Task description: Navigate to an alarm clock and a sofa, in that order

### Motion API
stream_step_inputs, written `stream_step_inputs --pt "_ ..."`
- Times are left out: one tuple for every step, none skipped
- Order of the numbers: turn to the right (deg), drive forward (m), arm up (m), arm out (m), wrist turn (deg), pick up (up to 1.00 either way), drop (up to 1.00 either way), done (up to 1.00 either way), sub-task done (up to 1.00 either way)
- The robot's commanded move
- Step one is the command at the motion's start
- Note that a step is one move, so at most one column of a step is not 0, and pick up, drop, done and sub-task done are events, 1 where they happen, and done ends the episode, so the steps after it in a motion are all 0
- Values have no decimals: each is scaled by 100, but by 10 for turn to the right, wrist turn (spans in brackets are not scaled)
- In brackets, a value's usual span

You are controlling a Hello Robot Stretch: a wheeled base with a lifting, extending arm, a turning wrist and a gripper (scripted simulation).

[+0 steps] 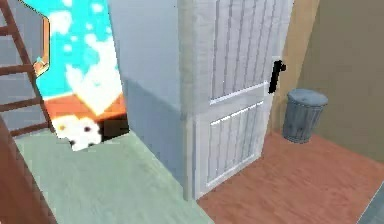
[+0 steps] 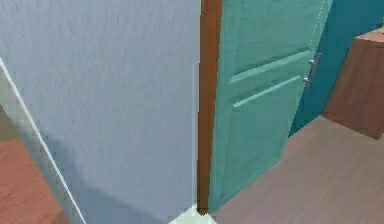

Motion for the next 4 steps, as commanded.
stream_step_inputs --pt "330 0 0 0 0 0 0 0 0" --pt "0 60 0 0 0 0 0 0 0" --pt "180 0 0 0 0 0 0 0 0" --pt "0 90 0 0 0 0 0 0 0"
